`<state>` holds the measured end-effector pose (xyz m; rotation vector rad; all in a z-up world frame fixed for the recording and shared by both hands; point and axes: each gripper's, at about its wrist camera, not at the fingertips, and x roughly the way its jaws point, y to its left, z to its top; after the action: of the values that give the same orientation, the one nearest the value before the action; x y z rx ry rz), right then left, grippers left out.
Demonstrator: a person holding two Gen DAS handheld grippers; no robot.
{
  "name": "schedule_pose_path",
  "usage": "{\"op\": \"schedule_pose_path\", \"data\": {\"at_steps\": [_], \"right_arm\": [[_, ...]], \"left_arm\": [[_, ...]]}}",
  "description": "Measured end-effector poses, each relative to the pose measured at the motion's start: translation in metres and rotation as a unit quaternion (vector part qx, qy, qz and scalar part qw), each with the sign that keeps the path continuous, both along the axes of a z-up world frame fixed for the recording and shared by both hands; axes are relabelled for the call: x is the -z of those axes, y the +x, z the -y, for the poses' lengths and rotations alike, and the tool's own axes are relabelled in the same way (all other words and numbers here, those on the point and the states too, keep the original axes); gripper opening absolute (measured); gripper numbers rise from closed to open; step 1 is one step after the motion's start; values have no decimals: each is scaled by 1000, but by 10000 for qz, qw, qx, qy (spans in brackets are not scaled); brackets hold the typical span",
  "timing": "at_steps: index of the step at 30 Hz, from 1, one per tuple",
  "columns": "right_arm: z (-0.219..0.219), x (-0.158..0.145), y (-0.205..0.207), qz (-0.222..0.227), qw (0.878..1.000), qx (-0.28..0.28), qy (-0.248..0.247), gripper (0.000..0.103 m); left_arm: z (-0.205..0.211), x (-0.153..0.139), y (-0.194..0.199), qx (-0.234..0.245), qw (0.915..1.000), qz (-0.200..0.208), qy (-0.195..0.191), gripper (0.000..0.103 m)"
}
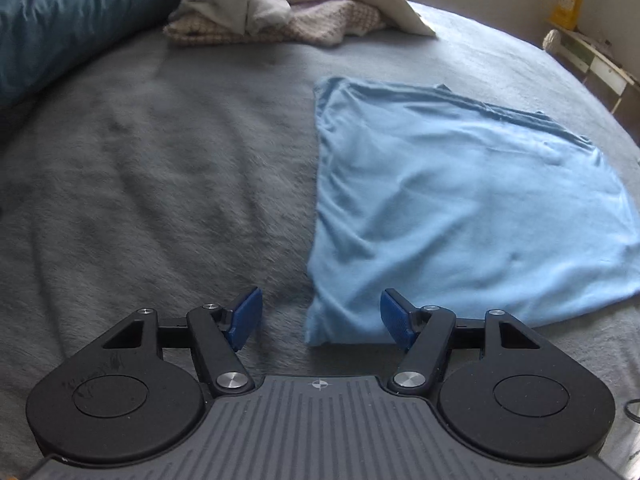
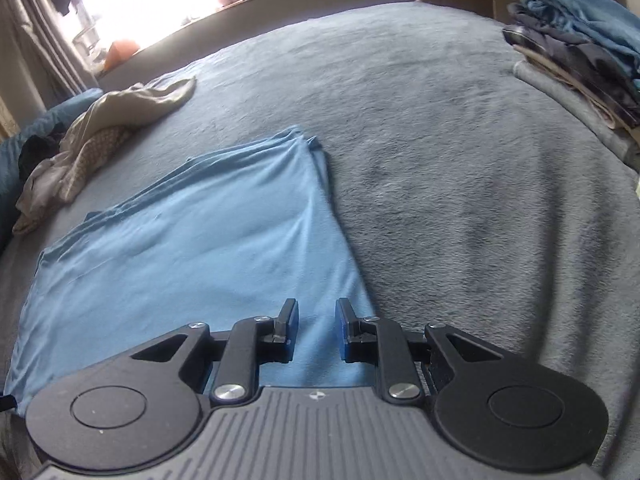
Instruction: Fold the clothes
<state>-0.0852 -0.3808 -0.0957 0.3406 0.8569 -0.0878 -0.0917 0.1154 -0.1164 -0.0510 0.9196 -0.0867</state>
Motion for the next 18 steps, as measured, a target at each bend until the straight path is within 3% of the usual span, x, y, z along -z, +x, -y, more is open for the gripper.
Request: {"op": "schedule_pose_path", "data": {"at_steps": [5,11,18], "right_arm": [[-2,-11,-4,202,9998,3,61,21],[-35,-17,-2,331,9985,-436,-18,21],[-68,-24,-4,470,9940,-927,-336,22]], "left_arm": [[18,-19,4,313,9991,250,115,67],[52,-37,20,769,9960,429,178,72],[94,-37,51,1050,9935,103,424,72]]}}
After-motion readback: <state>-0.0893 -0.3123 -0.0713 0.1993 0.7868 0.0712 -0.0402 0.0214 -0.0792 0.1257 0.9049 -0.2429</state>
